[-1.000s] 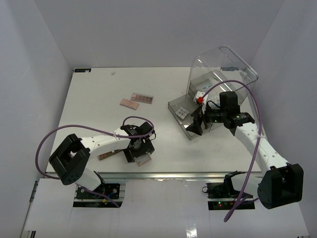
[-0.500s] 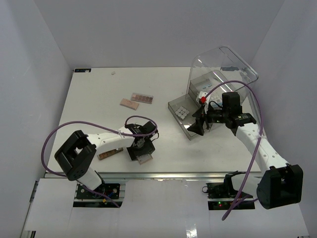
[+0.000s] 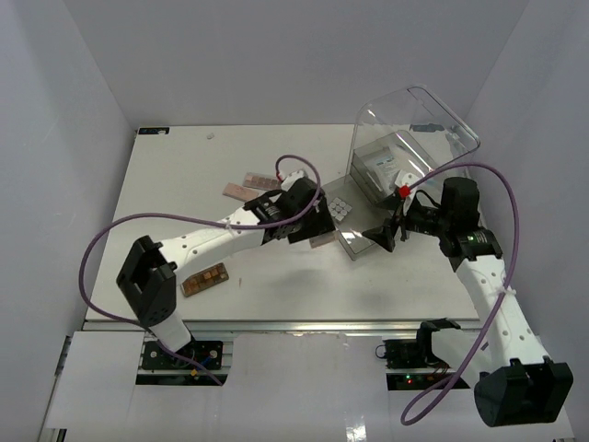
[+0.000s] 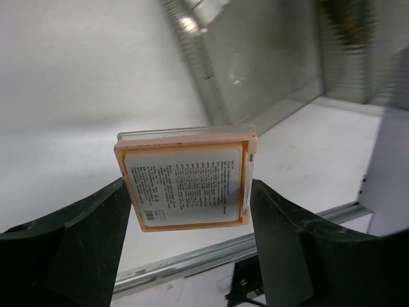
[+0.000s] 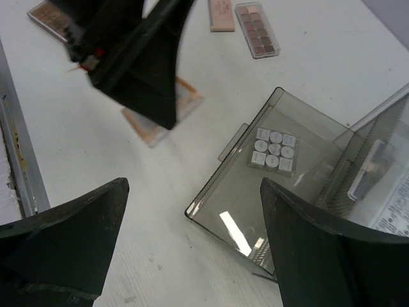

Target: Organize the makeup

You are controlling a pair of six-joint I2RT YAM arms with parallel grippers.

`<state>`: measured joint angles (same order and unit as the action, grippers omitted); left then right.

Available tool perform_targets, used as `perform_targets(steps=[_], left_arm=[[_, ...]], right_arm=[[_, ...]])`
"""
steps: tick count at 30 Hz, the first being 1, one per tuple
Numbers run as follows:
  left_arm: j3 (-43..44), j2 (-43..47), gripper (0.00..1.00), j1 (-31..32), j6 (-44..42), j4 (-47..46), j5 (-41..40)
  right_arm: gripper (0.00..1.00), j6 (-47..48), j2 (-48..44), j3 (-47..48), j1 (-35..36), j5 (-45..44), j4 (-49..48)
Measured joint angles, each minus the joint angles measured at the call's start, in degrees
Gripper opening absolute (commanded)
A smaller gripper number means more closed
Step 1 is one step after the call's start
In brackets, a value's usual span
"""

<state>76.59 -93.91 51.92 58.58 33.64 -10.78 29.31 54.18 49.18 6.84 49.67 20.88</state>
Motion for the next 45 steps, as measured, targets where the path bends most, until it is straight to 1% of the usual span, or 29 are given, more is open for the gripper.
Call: perform_targets(steps=[4, 7, 10, 12, 13, 17, 21, 22, 23, 24, 27, 32, 38, 42, 45], left_arm=[[15.1, -10.5, 0.08, 0.0, -4.9, -4.0, 1.2], [24.6, -18.7, 0.10, -0.4, -6.9, -4.0, 2.9], [32.2, -26.2, 0.14, -1.0, -7.4, -3.4, 5.2], [35.2, -30.3, 0.20, -1.6, -7.4, -3.2, 6.6], [35.8, -31.7, 0.21, -1.9, -7.3, -3.0, 7.2], [36.7, -35.4, 0.39, -2.8, -6.1, -1.7, 8.8], [36.7, -36.2, 0.55, -3.4, -4.3, -0.8, 10.3], [36.7, -36.2, 0.62, -3.5, -3.9, -1.0, 10.9], [36.7, -36.2, 0.72, -3.5, -3.6, -1.3, 11.8], [36.6, -36.2, 0.87, -3.5, -3.4, -1.7, 12.8], [35.3, -36.2, 0.98, -3.4, -3.0, -3.7, 16.1], [31.2, -35.6, 0.98, -3.4, -2.8, -6.7, 19.2], [26.7, -33.2, 0.98, -3.3, -3.7, -8.2, 18.6], [22.8, -27.5, 0.98, -3.4, -6.1, -8.4, 16.1], [18.4, -20.7, 0.98, -4.0, -8.6, -9.8, 14.5]], right_arm=[[0.90, -0.1, -5.7, -1.7, -3.4, 0.9, -1.2], [0.90, -0.3, -8.8, -3.0, -5.4, 1.3, -2.4], [0.90, -0.4, -10.9, -4.2, -5.9, 1.3, -3.4], [0.90, -0.5, -11.7, -4.7, -6.5, 1.4, -4.0], [0.90, -0.5, -12.0, -5.0, -6.8, 1.4, -4.2], [0.90, -0.6, -12.1, -5.2, -7.7, 1.3, -4.8], [0.90, -0.7, -12.0, -5.2, -7.7, 1.4, -5.0], [0.90, -0.7, -11.9, -5.2, -7.7, 1.4, -5.0], [0.90, -0.7, -11.8, -5.3, -7.7, 1.4, -5.2], [0.90, -0.6, -11.7, -5.4, -7.7, 1.4, -5.3], [0.90, -0.6, -11.3, -5.9, -7.7, 1.3, -5.6], [0.90, -0.6, -10.9, -6.0, -7.7, 1.3, -5.7], [0.90, -0.6, -10.9, -6.0, -7.8, 1.4, -5.7], [0.90, -0.6, -10.9, -6.0, -7.8, 1.5, -5.7], [0.90, -0.6, -10.9, -6.0, -7.9, 2.0, -5.7]])
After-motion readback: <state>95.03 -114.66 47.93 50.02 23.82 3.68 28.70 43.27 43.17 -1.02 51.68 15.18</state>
